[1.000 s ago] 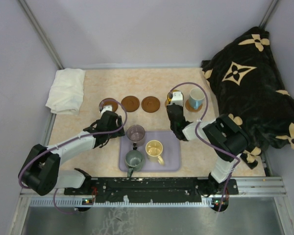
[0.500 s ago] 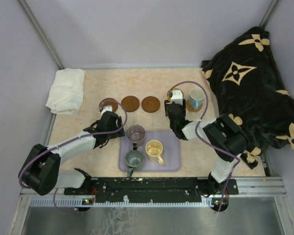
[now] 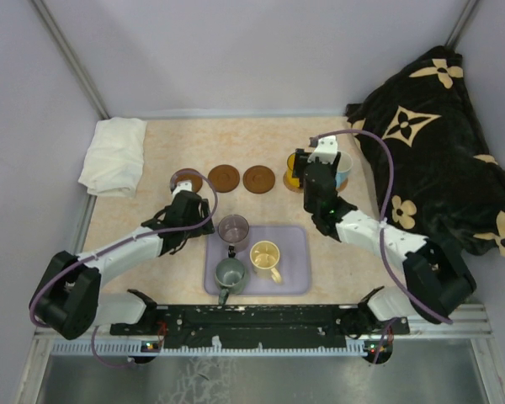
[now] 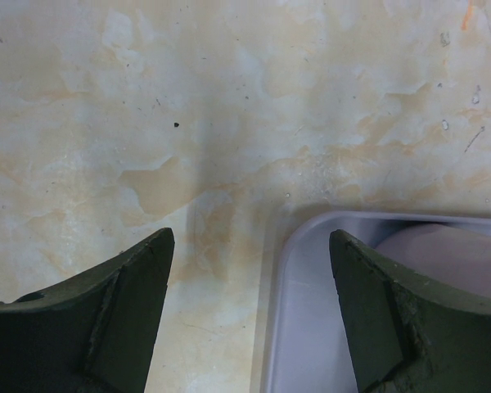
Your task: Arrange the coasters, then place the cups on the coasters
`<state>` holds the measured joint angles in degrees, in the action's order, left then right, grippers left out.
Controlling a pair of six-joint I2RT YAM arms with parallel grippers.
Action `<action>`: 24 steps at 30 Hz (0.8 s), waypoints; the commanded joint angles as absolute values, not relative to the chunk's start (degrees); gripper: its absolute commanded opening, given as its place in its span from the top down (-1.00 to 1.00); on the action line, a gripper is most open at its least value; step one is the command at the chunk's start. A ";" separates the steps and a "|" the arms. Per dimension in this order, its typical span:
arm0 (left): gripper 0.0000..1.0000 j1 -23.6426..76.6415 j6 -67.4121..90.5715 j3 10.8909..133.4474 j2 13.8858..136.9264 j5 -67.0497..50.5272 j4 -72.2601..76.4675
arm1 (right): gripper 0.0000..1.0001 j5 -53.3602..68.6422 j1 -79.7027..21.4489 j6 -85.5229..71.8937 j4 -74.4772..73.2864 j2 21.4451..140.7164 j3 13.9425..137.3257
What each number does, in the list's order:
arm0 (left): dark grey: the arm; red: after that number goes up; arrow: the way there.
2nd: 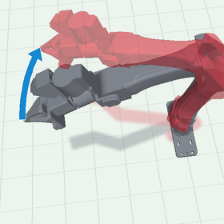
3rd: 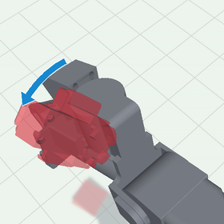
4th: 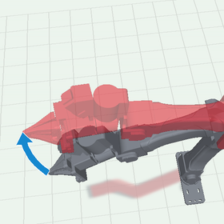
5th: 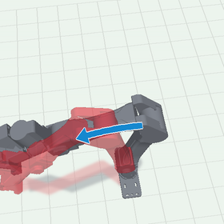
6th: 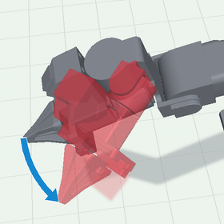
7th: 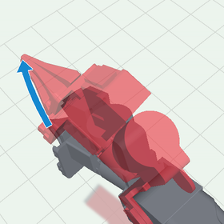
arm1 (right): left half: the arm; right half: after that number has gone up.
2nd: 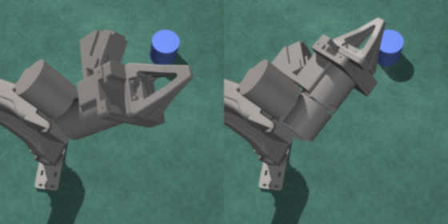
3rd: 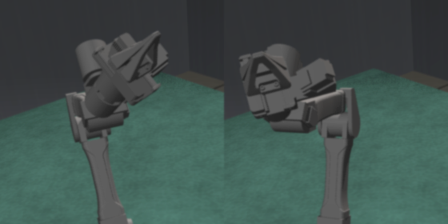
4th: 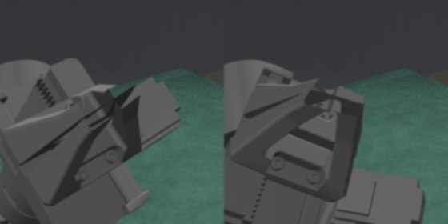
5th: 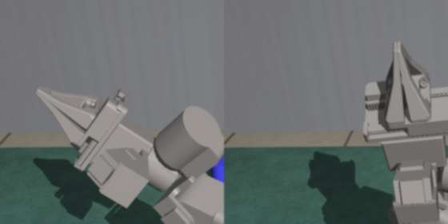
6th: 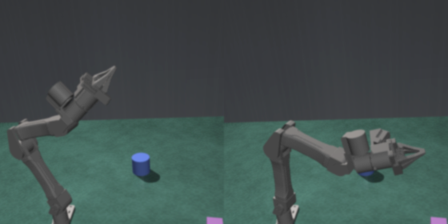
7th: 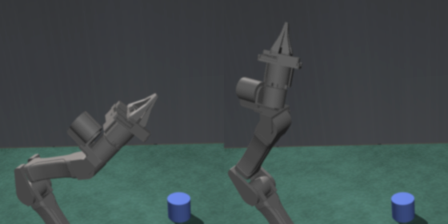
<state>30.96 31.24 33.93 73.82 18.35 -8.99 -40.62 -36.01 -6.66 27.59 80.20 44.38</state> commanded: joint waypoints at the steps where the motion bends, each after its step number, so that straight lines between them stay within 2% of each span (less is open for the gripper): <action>1: -0.66 30.50 31.05 34.31 70.99 18.10 -9.03 | -0.26 -44.02 -37.25 -7.22 21.10 73.15 48.23; 7: -0.67 30.51 31.72 33.05 68.02 18.37 -9.92 | -0.17 -48.90 -45.41 -9.44 10.10 64.61 45.95; 16: -0.68 30.50 32.28 31.91 65.92 17.78 -10.97 | 0.12 -50.92 -61.75 -30.37 -18.40 54.03 43.19; 20: -0.68 30.50 32.62 31.82 65.68 17.67 -11.18 | 0.14 -48.36 -67.99 -38.25 -28.85 54.49 43.90; 24: -0.68 30.50 33.05 31.89 65.41 17.80 -11.35 | 0.16 -41.89 -70.83 -40.37 -32.38 54.94 43.73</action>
